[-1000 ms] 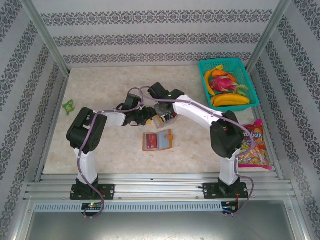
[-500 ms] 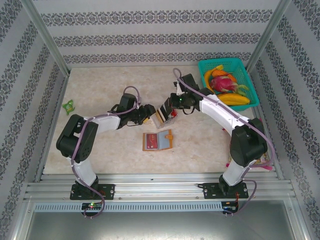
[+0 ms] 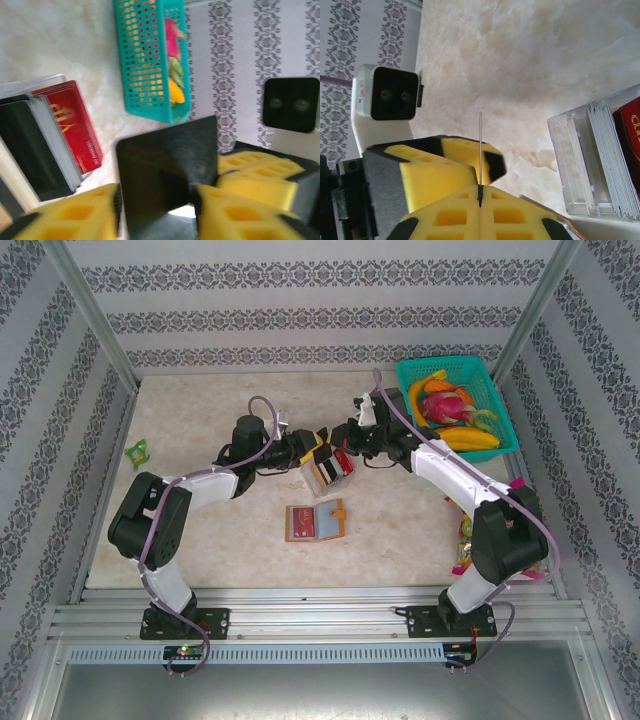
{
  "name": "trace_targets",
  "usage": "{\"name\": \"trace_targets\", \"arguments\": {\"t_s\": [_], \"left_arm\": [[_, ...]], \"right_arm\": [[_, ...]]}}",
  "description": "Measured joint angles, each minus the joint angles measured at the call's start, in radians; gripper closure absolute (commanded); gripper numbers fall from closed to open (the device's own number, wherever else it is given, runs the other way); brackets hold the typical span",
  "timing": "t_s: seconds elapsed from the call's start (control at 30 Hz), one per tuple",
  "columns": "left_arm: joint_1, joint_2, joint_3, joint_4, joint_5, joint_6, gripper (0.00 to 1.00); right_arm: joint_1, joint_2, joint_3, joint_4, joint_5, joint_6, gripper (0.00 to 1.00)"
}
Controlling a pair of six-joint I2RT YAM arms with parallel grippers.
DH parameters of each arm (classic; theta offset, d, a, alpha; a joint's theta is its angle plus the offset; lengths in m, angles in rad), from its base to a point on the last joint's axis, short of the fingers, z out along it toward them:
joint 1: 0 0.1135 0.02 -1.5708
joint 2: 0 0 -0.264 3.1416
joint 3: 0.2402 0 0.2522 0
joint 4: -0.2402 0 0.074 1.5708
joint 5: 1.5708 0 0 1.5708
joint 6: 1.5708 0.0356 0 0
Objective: Put the credit cards into the card holder
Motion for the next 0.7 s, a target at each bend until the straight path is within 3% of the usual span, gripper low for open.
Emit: {"name": "trace_targets", "arguments": {"t_s": [0.2,0.3,0.43,0.53,0.63,0.67,0.7], "left_arm": [[0.006,0.003,-0.001,0.112,0.012,-0.09,0.99],[0.008,0.003,-0.001,0.136,0.018,-0.124,1.0],[0.008,0.003,-0.001,0.202,0.037,-0.166,1.0],[0.008,0.003,-0.001,0.249,0.051,-0.202,1.0],[0.009,0.003,-0.001,0.275,0.059,-0.224,0.99],[0.012,0.003,-0.001,0.276,0.059,-0.228,0.91],[0.012,0.003,-0.001,0.279,0.059,-0.23,0.75]], "right_arm": [[-0.045,-0.003,-0.042,0.061,-0.058,0.056,0.96],[-0.059,-0.003,-0.058,0.111,-0.104,0.094,0.82],[-0.073,-0.003,-0.084,0.211,-0.189,0.168,0.72],[-0.079,0.002,-0.09,0.283,-0.245,0.218,0.78],[-0.086,0.006,-0.093,0.339,-0.285,0.26,0.95],[-0.091,0.006,-0.095,0.354,-0.296,0.266,0.99],[-0.093,0.006,-0.099,0.364,-0.306,0.282,1.0]]}}
